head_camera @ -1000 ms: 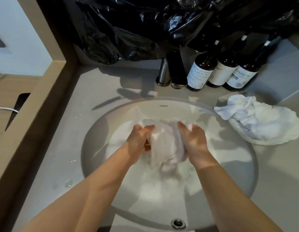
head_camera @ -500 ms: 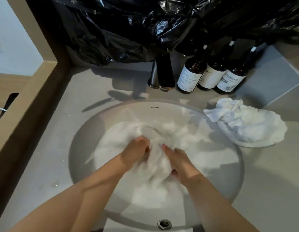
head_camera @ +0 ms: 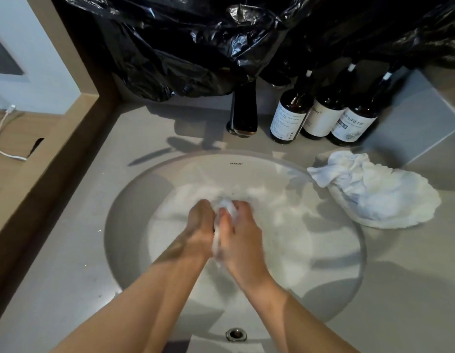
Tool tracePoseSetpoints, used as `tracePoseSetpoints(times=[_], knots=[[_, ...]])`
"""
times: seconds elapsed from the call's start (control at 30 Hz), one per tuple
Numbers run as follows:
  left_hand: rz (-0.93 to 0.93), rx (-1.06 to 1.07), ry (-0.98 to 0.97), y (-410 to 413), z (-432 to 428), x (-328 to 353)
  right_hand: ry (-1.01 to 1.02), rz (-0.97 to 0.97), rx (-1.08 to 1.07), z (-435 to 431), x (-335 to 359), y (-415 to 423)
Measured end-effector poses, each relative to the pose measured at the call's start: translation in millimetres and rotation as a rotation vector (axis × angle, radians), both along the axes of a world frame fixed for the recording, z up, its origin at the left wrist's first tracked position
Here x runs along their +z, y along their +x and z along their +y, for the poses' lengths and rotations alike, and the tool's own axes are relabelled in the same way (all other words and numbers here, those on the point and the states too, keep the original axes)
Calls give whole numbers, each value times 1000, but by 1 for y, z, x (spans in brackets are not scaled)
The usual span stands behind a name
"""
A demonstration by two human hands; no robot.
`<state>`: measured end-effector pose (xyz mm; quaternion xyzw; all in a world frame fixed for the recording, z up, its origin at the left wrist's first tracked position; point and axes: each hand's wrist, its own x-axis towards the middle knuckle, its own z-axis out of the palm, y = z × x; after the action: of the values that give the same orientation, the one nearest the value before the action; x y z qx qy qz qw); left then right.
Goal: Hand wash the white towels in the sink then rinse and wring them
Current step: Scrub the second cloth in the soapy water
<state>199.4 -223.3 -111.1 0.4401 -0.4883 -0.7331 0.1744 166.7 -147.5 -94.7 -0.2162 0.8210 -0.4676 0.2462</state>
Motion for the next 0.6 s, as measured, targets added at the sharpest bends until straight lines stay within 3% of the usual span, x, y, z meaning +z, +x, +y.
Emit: tracePoseSetpoints(times=[0.03,0.07,0.17,0.23,0.3,0.4,0.53,0.6], knots=[[-112,-59,-241,2,-3,1,11,50,25,1,1,-3],[-207,-154,-216,4,-6,-1,26,95,10,1,0,-13],[45,-150,284,4,2,19,80,-9,-206,-2,-24,-64],[150,-90,359,-3,-10,4,-10,-256,-361,-4,-44,-86],[78,-105,266,-4,-19,-16,47,-396,-387,-1,-62,-83],[-236,-284,40,1,-13,-52,137,-454,-381,12,-89,-66],[-486,-445,-148,5,-8,-81,390,-476,60,18,-96,-46],[-491,-489,-231,6,-10,-78,347,-491,9,21,-91,-50]])
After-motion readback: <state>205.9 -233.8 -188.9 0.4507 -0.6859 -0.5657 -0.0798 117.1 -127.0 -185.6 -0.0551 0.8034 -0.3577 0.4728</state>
